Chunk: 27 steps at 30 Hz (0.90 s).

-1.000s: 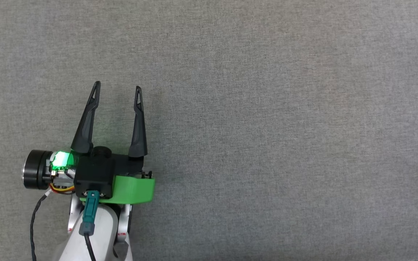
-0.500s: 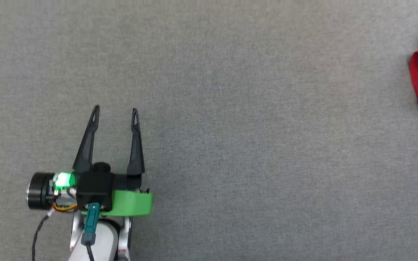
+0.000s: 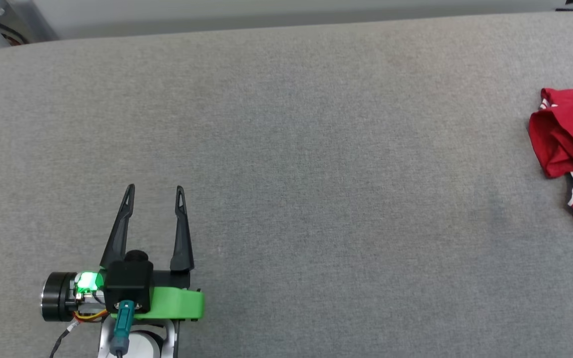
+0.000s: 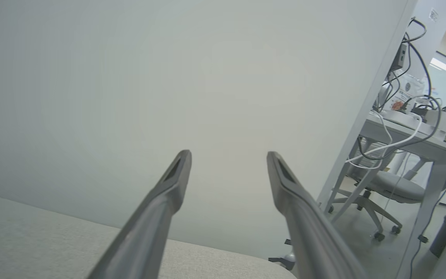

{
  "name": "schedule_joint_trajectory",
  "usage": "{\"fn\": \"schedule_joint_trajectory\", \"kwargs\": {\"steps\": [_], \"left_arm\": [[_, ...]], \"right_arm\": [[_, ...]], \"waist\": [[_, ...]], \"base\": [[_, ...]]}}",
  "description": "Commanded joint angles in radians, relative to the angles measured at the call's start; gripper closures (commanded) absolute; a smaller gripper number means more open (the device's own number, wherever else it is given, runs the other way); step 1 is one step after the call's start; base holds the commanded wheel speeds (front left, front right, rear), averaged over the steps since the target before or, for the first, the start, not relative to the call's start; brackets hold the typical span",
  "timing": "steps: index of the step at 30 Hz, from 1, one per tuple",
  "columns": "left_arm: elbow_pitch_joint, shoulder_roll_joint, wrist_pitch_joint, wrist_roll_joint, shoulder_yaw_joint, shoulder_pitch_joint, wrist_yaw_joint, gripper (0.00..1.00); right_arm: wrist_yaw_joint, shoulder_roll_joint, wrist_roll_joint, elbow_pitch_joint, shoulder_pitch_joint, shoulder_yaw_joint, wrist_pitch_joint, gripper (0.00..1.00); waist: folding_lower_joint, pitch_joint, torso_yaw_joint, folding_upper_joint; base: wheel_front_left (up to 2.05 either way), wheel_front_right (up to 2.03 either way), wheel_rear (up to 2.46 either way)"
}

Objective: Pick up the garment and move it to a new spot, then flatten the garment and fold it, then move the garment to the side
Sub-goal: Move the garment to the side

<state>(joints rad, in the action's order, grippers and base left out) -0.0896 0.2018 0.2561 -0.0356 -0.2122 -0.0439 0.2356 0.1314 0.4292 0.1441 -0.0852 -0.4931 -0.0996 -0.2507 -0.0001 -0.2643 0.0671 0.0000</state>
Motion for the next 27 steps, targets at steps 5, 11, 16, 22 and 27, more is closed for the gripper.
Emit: {"fn": "schedule_joint_trajectory", "kwargs": {"steps": [5,11,16,22,27], "left_arm": [[0.019,-0.015,0.006,-0.01,0.008,0.024,-0.007,0.0],[0.041,-0.025,0.006,-0.017,0.016,0.042,-0.021,0.0],[0.055,-0.028,0.006,-0.02,0.027,0.067,-0.032,0.0],[0.067,-0.034,0.006,-0.024,0.031,0.093,-0.053,0.0],[0.067,-0.039,0.006,-0.034,0.039,0.108,-0.078,0.0]], "right_arm": [[-0.001,-0.14,-0.036,0.093,0.15,0.041,-0.01,0.0],[-0.001,-0.228,-0.029,0.115,0.298,0.065,-0.011,0.0],[-0.001,-0.274,-0.03,0.136,0.409,0.066,-0.011,0.0],[-0.001,-0.31,-0.045,0.173,0.526,0.073,-0.011,0.0],[-0.001,-0.33,-0.042,0.188,0.578,0.072,-0.011,0.0]], "waist": [[0.0001,0.071,-0.05,0.0],[0.0001,0.11,-0.073,0.0],[0.0001,0.145,-0.082,0.0],[0.0001,0.178,-0.096,0.0],[0.0001,0.192,-0.103,0.0]], "base": [[0.0,0.0,0.0],[0.0,0.0,0.0],[0.0,0.0,0.0],[0.0,0.0,0.0],[0.0,0.0,0.0]]}}
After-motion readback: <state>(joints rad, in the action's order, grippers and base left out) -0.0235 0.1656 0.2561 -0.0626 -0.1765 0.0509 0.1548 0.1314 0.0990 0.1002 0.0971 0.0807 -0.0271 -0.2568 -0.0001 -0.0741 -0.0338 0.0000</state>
